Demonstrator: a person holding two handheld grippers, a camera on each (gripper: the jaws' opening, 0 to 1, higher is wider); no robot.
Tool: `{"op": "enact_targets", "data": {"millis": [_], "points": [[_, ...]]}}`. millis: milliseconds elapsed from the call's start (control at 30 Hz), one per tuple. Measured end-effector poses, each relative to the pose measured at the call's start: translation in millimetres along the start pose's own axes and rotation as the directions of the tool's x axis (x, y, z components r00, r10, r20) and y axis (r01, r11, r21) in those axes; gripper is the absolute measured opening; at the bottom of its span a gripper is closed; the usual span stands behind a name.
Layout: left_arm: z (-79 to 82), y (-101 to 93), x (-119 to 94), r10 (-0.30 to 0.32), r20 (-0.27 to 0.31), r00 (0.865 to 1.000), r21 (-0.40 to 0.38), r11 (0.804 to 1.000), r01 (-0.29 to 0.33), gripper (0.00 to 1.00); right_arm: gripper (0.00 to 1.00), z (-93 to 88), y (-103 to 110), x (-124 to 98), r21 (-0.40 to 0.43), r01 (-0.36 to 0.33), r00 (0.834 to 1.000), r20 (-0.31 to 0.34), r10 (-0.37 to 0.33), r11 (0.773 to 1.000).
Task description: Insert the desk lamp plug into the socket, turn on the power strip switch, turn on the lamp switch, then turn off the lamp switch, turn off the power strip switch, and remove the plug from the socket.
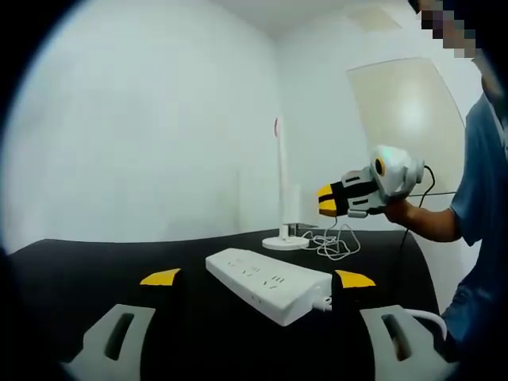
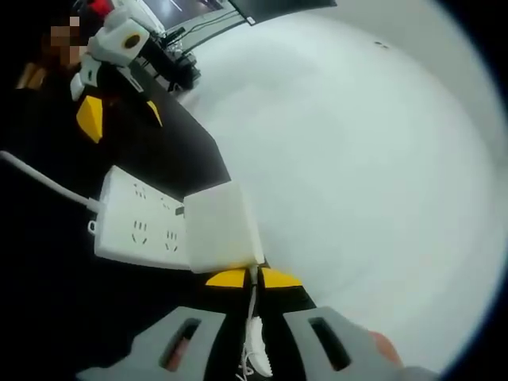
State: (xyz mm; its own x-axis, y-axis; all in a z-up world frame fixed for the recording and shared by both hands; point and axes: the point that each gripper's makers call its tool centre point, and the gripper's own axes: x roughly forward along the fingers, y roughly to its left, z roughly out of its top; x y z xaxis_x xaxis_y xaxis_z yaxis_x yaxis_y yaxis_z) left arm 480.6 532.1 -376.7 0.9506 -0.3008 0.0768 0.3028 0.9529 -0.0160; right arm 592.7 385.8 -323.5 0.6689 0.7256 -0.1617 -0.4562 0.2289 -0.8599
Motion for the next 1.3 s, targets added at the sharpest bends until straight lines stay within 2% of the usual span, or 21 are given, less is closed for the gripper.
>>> {"op": "enact_targets", "data": {"millis": [367,800,1100,1300], "points": [[-0.7,-0.1,0.7,-0.001,-0.004,1.000,0.007,1.000,0.001,0.72,0.06,5.6,17.3,4.5,0.001,-0.018,1.000,-0.002,0.018,1.000],[0.0,-2.8,0.1,-0.003,0.001,1.000,0.002,1.000,0.003,0.72,0.06,6.5,20.5,2.0,-0.042,0.029,0.999,-0.016,-0.029,0.999],[1.4,-2.2,-0.5,0.003,0.010,1.000,-0.003,1.000,-0.003,0.72,0.06,4.9,19.9,-1.2,-0.032,0.047,0.999,-0.006,-0.047,0.998],[-1.7,-3.6,0.2,-0.006,-0.006,1.000,0.003,1.000,0.006,0.72,0.06,3.0,21.4,-1.7,-0.020,0.051,0.999,-0.017,-0.052,0.998]]}}
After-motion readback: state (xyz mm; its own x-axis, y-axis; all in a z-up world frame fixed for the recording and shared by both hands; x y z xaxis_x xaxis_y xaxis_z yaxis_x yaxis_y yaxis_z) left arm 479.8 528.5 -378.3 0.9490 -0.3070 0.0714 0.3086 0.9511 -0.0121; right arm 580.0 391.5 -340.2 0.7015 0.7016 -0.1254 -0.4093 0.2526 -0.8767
